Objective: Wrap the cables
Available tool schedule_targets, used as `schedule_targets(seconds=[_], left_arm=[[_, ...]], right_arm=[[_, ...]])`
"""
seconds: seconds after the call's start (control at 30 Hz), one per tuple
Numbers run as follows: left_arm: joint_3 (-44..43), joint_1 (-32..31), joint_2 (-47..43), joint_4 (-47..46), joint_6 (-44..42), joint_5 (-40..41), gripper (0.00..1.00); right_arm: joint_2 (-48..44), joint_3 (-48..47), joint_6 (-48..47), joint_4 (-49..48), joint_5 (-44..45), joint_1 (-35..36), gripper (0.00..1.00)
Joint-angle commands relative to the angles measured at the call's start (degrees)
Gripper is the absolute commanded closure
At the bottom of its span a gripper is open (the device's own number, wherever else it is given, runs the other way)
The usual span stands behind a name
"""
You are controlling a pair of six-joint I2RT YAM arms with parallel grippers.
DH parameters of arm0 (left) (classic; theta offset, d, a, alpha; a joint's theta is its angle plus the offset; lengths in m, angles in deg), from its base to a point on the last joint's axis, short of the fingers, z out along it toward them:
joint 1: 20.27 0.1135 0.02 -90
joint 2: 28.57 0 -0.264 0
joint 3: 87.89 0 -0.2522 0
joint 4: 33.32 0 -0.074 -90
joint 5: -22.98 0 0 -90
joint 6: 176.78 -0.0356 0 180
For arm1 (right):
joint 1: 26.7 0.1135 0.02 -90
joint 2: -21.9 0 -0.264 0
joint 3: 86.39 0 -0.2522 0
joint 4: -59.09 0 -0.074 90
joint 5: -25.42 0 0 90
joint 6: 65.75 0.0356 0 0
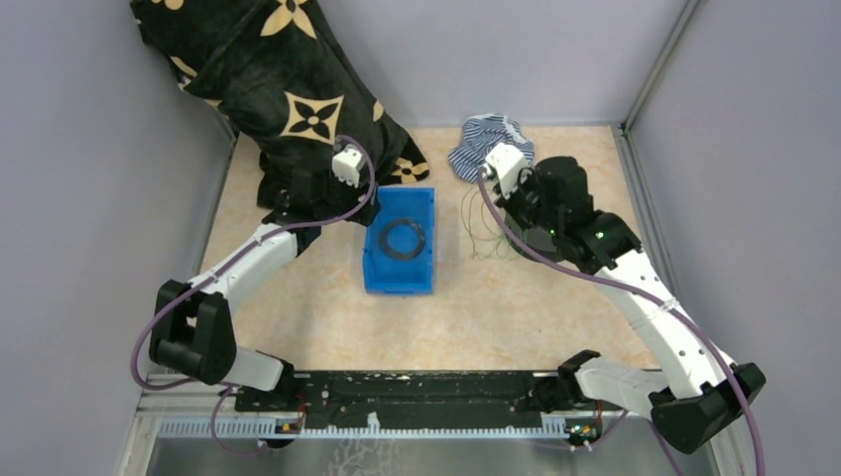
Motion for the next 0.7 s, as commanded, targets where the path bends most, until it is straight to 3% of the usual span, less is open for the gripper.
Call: schedule_targets(seconds=[0.0, 0.33, 0.37, 0.53, 0.67], left_arm=[[0.23, -0.59, 0.28, -2.05, -2.79, 1.70, 0.13], [-0.38, -2.60, 4.24, -1.39, -1.54, 5.29, 0.16], [-0.71, -2.89, 4.90, -1.28, -1.12, 6.05, 0.16], [-5.05, -3.64, 9.33, 3.09, 0.81, 9.01, 0.18], [-9.29, -3.80, 13.27, 7.31, 1.34, 10.23, 0.21]], right_arm=[[-1.63, 5.83, -0.55, 0.55, -0.09, -0.41, 1.00], [5.15, 19.18, -1.13, -4.77, -3.51, -0.32, 1.00], [5.82, 20.35, -0.94, -6.12, -3.05, -0.32, 0.96], [6.15, 23.59, 0.44, -9.55, -4.53, -0.31, 0.54], [4.70, 25.35, 0.63, -10.69, -5.19, -0.32, 0.46]])
